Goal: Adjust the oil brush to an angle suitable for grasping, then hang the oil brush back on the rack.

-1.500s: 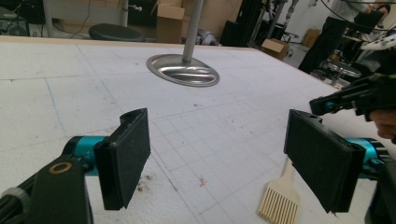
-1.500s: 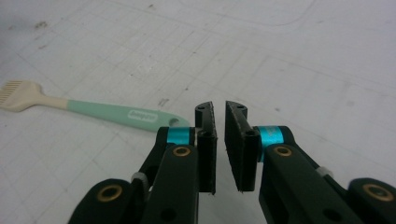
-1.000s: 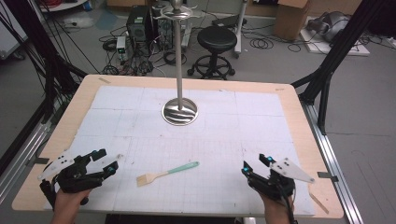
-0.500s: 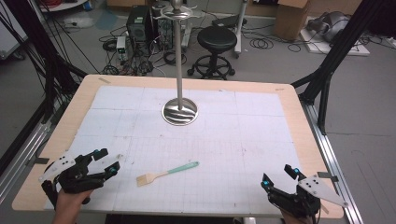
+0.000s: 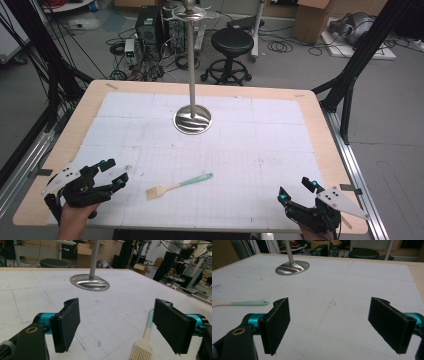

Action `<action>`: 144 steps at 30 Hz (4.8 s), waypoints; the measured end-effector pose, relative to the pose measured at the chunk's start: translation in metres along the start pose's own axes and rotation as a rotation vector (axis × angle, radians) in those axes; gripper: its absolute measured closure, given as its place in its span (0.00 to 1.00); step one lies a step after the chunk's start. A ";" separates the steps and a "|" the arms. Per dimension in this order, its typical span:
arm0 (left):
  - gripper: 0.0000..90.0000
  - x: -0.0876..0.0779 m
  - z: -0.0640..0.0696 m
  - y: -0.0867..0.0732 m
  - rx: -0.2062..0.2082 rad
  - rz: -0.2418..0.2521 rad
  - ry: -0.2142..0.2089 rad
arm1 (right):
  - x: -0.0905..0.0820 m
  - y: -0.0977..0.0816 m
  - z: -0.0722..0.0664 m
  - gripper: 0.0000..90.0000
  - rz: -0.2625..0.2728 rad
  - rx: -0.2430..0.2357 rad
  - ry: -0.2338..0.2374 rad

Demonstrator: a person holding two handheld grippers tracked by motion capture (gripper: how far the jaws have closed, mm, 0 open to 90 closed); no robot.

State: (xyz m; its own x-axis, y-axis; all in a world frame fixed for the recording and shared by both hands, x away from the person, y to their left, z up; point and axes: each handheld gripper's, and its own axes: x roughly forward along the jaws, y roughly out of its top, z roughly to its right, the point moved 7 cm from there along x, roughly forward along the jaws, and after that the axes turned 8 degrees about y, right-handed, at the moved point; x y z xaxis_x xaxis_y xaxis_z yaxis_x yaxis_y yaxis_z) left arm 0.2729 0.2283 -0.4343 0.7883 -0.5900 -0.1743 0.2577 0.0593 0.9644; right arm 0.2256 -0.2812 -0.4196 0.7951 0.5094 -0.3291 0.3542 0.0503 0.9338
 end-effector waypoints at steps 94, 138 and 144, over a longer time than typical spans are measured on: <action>0.91 0.122 0.089 -0.053 0.362 -0.607 -0.332 | 0.008 -0.006 -0.005 0.22 -0.037 0.047 0.105; 0.90 0.084 0.141 0.024 0.133 -0.132 -0.431 | 0.036 0.018 -0.064 0.31 -0.032 0.046 0.267; 0.90 0.083 0.147 0.025 0.165 -0.130 -0.429 | 0.050 0.030 -0.087 0.40 -0.016 0.057 0.366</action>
State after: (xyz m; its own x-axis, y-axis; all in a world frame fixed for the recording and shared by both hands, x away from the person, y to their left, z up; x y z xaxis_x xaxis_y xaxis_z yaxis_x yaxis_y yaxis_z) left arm 0.2625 0.0622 -0.3954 0.4442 -0.8655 -0.2315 0.2198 -0.1452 0.9647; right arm 0.2336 -0.1797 -0.3961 0.5640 0.7832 -0.2617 0.3998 0.0183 0.9164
